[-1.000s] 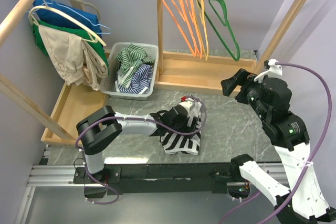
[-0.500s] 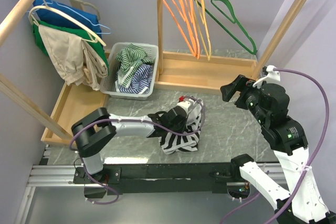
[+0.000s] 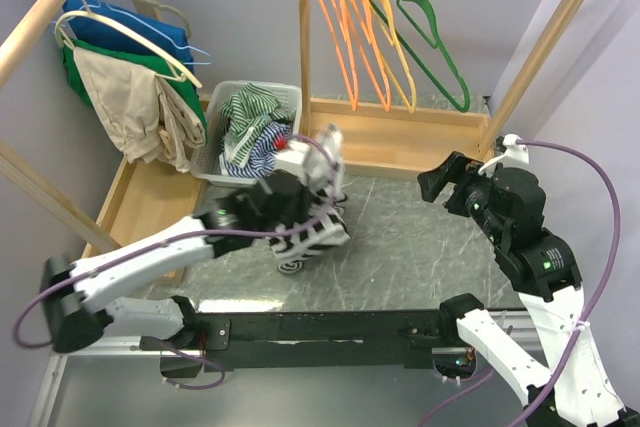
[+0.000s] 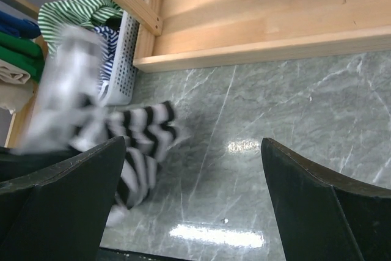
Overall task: Remove the tank top from the hanger
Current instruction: Pick up the tank top from the center of the board, then place the tank top in the bin.
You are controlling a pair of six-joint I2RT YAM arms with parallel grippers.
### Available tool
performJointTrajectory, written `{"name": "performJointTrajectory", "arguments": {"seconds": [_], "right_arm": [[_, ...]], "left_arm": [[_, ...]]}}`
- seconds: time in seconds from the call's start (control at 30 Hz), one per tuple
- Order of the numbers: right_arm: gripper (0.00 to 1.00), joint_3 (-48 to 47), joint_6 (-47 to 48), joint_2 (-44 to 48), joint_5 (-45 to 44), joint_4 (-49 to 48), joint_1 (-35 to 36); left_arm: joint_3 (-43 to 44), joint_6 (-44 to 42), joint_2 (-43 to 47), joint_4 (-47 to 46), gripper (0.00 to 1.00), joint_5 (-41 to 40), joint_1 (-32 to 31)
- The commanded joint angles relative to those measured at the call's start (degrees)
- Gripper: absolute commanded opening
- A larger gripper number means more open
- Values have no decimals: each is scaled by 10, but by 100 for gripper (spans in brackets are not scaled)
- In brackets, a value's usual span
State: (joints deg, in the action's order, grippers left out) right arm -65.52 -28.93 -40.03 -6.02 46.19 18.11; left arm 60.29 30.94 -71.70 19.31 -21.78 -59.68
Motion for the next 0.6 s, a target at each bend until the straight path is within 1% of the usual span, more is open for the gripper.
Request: {"name": "performJointTrajectory", "arguments": {"seconds": [0.0,0.03,0.1,0.13,0.2,0.23,0.27,0.33,0.4,0.47,0.5,0.53,0.57], "right_arm": [[100,11,-5,7,9,-23,-2],[100,12,-5,7,12,-25,-2],[100,14,-6,4,17,-28,-2],[100,14,-6,4,21,-30,-2],[100,14,-7,1,25,-31,-1],[100,14,-6,0,26,-34,-3],[100,14,-6,0,27,-33,-2],[100,10,-6,-2,28,-33,-2],[100,9,-6,-2,29,-36,-2],[100,7,-6,-3,29,-36,-2],[100,7,-5,-4,32,-35,-2],[100,6,-5,-5,34,-36,-2],[100,6,-5,-6,36,-37,-1]], "left_arm": [[41,-4,90,76,1,-62,50],[59,-10,99,87,1,-59,77],[82,-30,107,103,1,-51,111],[105,-38,105,114,1,-50,143],[123,-66,93,115,1,-36,173],[141,-74,87,113,1,-29,204],[152,-86,79,112,1,-9,220],[186,-99,50,104,1,24,259],[212,-117,14,89,1,52,277],[259,-137,-17,89,1,53,297],[277,-142,-51,91,1,60,304],[310,-148,-66,89,1,67,321],[324,-158,-81,84,1,79,328]]}}
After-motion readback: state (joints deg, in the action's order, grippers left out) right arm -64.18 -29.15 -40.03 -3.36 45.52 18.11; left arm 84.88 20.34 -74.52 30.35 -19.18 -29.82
